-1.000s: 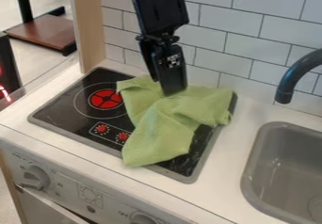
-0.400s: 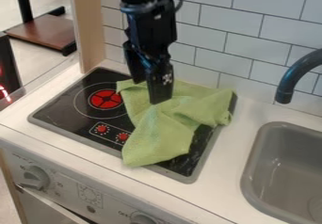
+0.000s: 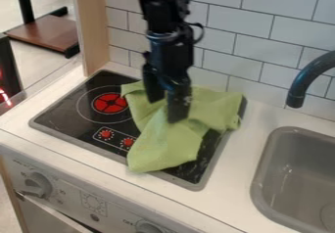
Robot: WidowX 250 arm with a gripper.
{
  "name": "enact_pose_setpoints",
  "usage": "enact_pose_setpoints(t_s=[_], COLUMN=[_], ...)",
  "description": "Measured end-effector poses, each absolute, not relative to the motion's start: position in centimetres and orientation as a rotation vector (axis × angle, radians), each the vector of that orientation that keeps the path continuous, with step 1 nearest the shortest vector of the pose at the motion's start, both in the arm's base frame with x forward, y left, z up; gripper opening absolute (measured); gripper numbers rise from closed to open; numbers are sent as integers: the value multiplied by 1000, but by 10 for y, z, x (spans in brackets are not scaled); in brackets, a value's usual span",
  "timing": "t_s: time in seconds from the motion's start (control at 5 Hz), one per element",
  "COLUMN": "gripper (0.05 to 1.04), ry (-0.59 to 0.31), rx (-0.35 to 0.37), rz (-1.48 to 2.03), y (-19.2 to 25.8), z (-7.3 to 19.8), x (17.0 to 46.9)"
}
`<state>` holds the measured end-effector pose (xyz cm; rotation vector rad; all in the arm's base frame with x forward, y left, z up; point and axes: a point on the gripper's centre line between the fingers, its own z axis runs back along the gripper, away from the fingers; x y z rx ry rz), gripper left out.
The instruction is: Put the cloth to the left of the stove
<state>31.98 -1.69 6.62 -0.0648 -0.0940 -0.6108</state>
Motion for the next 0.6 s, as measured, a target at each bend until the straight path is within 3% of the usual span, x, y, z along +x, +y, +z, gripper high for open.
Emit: enact_pose_setpoints(t_s=[0.2, 0.6], gripper=[999, 999], ry=[-108, -71], rx=[-87, -61], rz=[-632, -642], y=[-28, -28], z=[65, 31], x=[333, 339])
